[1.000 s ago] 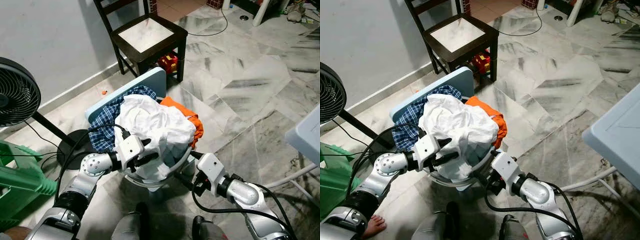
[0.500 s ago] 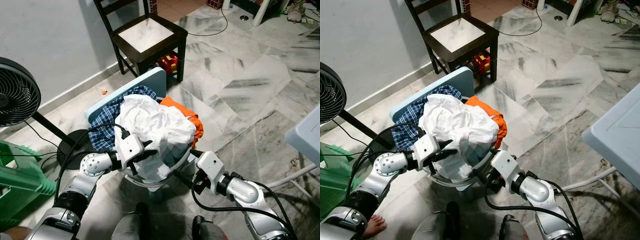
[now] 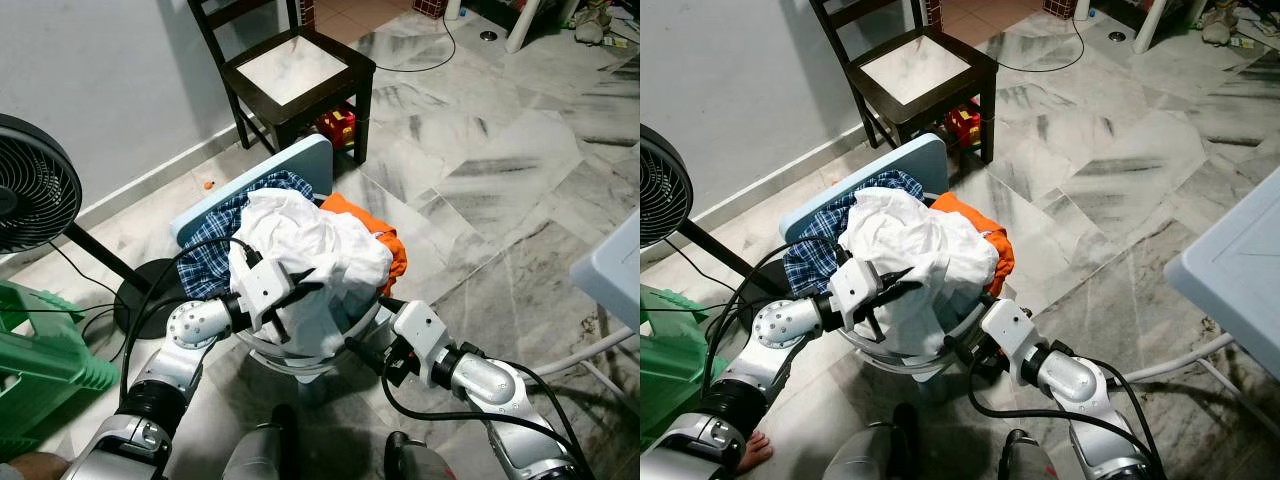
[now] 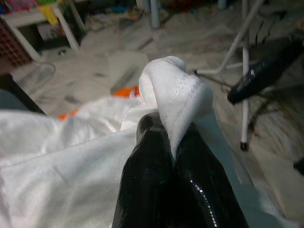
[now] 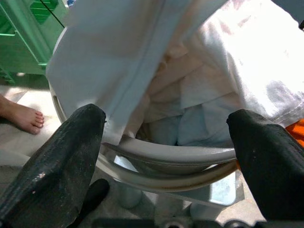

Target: Hang hanger

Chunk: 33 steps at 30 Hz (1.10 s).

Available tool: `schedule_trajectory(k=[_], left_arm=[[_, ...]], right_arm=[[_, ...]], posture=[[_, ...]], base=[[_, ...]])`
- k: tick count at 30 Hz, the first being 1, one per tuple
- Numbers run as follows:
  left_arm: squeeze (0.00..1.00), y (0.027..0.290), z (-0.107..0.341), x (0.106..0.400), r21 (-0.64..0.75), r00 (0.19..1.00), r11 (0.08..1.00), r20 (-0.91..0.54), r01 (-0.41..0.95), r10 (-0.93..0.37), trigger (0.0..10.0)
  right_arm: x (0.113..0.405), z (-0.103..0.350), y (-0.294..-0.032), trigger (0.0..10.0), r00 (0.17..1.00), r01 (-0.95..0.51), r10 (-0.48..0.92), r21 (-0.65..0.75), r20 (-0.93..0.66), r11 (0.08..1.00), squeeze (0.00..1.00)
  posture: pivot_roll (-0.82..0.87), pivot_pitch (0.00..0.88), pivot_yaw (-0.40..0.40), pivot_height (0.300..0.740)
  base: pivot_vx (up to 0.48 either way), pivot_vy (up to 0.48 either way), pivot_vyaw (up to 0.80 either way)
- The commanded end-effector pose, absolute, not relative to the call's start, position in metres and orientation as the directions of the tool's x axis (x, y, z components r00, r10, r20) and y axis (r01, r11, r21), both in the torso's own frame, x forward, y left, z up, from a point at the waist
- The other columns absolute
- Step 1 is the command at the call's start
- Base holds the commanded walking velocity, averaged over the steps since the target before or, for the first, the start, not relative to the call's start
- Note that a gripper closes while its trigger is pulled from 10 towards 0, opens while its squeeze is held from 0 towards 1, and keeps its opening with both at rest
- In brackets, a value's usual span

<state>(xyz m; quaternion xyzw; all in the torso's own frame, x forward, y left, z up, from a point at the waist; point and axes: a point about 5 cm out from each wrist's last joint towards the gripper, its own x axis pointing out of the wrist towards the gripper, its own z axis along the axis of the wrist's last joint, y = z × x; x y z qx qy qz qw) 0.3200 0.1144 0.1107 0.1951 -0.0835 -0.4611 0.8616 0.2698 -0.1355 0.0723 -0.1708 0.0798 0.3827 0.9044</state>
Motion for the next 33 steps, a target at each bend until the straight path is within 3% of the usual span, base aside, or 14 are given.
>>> schedule_trajectory(k=[1,6,8,15,21,25,33], left_arm=[[0.00,0.117,0.113,0.319,0.420,0.571,0.515,-0.007,0.747,-0.821,0.0],[0.00,0.114,0.140,0.320,0.464,0.609,0.609,0.171,0.644,-0.775,0.0],[0.00,0.108,0.167,0.320,0.472,0.603,0.688,0.344,0.551,-0.720,0.0],[0.00,0.094,0.209,0.312,0.262,0.580,0.772,0.533,0.579,-0.616,0.0],[0.00,0.102,0.193,0.305,0.197,0.638,0.788,0.488,0.584,-0.595,0.0],[0.00,0.135,0.162,0.300,0.114,0.803,0.883,0.374,0.456,-0.464,0.0],[0.00,0.182,0.132,0.286,0.178,0.917,0.945,0.250,0.273,-0.312,0.0]], right_arm=[[0.266,0.065,-0.134,10.0,0.685,-0.728,0.666,-0.223,-0.297,0.649,0.00],[0.268,0.065,-0.134,10.0,0.695,-0.718,0.659,-0.227,-0.290,0.658,0.00],[0.270,0.065,-0.134,10.0,0.707,-0.706,0.649,-0.237,-0.282,0.667,0.00],[0.278,0.068,-0.137,10.0,0.738,-0.674,0.621,-0.259,-0.264,0.692,0.00],[0.281,0.067,-0.136,10.0,0.737,-0.676,0.620,-0.267,-0.269,0.687,0.00],[0.281,0.066,-0.137,10.0,0.735,-0.678,0.622,-0.269,-0.271,0.684,0.00],[0.277,0.061,-0.139,10.0,0.722,-0.691,0.627,-0.259,-0.291,0.675,0.00]], posture=[[-0.04,0.274,0.098,0.740],[-0.03,0.274,0.096,0.740],[-0.03,0.272,0.093,0.740],[-0.01,0.267,0.076,0.740],[-0.01,0.268,0.064,0.740],[-0.01,0.273,0.053,0.740],[0.01,0.287,0.040,0.740]], base=[[0.000,0.000,0.00],[0.000,0.000,0.00],[0.000,0.000,0.00],[0.000,0.000,0.00],[0.000,0.000,0.00],[0.000,0.000,0.00],[0.000,0.000,0.00]])
